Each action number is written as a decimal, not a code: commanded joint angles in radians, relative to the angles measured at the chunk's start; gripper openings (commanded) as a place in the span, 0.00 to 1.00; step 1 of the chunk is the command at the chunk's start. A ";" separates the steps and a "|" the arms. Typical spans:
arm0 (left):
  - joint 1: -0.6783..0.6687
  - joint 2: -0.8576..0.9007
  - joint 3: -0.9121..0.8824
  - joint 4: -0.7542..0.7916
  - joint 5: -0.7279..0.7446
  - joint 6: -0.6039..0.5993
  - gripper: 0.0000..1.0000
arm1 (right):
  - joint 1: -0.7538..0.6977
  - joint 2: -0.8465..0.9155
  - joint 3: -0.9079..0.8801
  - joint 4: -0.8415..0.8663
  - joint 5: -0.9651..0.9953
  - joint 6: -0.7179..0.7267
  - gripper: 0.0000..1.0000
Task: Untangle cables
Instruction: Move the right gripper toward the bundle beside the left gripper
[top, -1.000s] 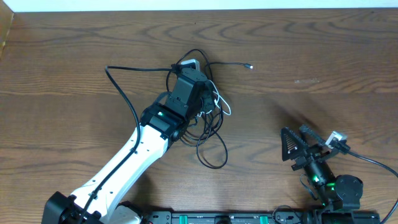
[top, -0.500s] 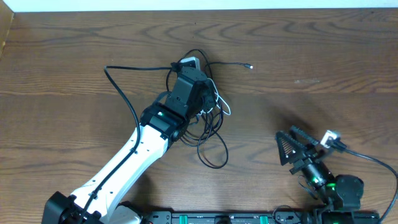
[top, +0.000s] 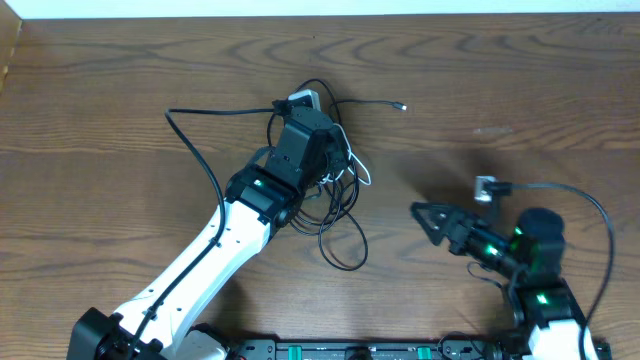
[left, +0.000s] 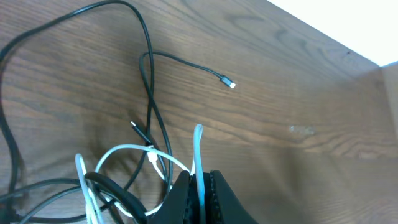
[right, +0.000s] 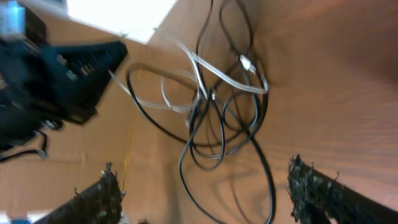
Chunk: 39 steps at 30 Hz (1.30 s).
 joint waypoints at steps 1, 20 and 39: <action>-0.002 -0.028 0.019 0.010 -0.005 -0.068 0.08 | 0.078 0.156 0.040 0.109 0.014 -0.033 0.87; -0.002 -0.077 0.019 0.005 0.135 -0.068 0.08 | 0.537 0.681 0.040 0.627 0.552 0.315 0.63; -0.002 -0.077 0.019 -0.010 0.175 -0.067 0.08 | 0.596 0.952 0.219 0.770 0.605 0.374 0.70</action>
